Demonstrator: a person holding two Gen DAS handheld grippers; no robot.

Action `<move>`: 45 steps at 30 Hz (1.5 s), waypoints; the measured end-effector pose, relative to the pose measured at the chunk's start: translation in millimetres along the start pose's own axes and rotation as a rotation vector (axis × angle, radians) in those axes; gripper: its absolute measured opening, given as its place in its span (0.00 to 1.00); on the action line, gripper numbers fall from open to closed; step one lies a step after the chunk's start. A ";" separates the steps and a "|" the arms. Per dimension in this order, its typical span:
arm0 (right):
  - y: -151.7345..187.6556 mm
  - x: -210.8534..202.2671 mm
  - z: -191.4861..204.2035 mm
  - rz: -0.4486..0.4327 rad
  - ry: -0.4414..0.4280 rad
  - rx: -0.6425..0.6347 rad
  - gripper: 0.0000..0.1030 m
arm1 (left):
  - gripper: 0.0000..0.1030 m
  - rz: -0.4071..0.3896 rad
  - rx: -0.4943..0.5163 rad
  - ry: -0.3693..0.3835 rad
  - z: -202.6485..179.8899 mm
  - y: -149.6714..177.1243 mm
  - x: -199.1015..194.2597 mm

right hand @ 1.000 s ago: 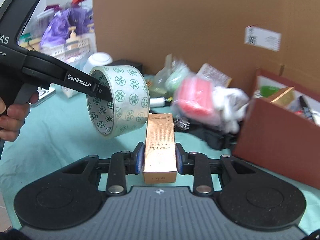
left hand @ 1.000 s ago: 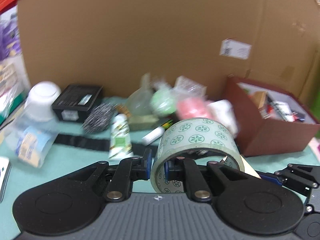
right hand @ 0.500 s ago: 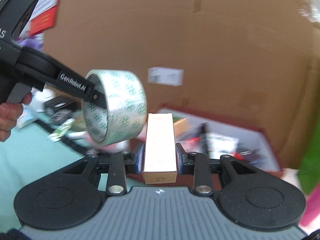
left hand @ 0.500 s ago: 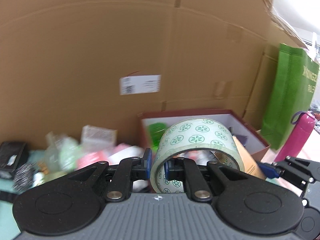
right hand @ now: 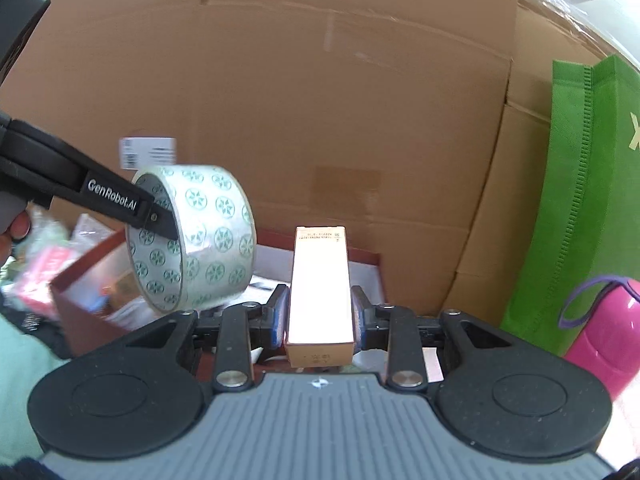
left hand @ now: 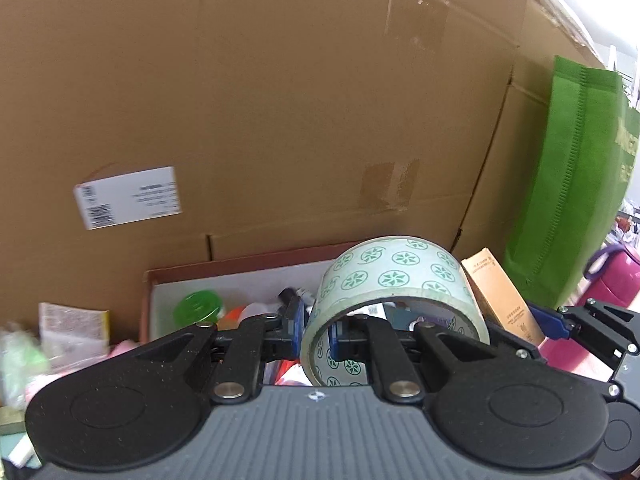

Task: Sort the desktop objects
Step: 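Lift the tape roll and tan box and carry them over the storage box, then open both tools to drop the tape roll and tan box into the box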

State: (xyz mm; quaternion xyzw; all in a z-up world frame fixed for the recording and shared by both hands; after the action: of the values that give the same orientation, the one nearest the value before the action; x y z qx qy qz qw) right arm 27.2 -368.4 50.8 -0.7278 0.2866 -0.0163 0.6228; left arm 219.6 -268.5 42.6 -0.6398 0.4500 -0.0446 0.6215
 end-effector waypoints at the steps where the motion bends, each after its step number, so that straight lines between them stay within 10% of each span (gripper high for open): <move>1: -1.2 7.6 -2.7 0.002 0.005 -0.002 0.30 | 0.11 -0.001 -0.004 -0.002 1.4 -2.0 6.3; 14: -1.4 92.5 -4.2 0.046 0.000 -0.038 0.31 | 0.15 0.011 -0.005 0.021 17.4 -16.1 63.4; 16: 2.3 99.5 -0.1 0.052 0.009 -0.070 0.32 | 0.27 -0.002 0.019 0.034 16.0 -15.1 61.0; 18: 7.0 100.3 2.3 0.062 0.020 -0.104 0.45 | 0.65 -0.035 0.026 0.043 15.3 -14.8 53.3; 23: 15.3 88.5 4.9 0.035 0.030 -0.141 0.59 | 0.84 -0.099 0.019 0.052 16.6 -11.9 38.8; 27: 15.2 86.0 15.9 0.004 0.091 -0.196 0.84 | 0.88 -0.099 0.028 0.050 16.0 -8.9 32.4; 45: 10.2 32.6 18.0 0.005 0.122 -0.136 0.88 | 0.88 -0.100 0.069 0.025 -10.6 12.3 -12.2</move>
State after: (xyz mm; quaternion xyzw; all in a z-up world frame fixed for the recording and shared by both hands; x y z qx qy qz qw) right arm 57.2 -367.2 26.6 -0.7654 0.3263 -0.0396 0.5533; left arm 199.5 -266.7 40.9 -0.6390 0.4234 -0.0994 0.6345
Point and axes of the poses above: each gripper's, at about its wrist camera, not at the fingertips, and x roughly the way its jaws point, z to its left, y to its underside, the point moved 3 cm from there along x, roughly the way its jaws point, and after that the axes turned 12 degrees about y, right-handed, at the moved point
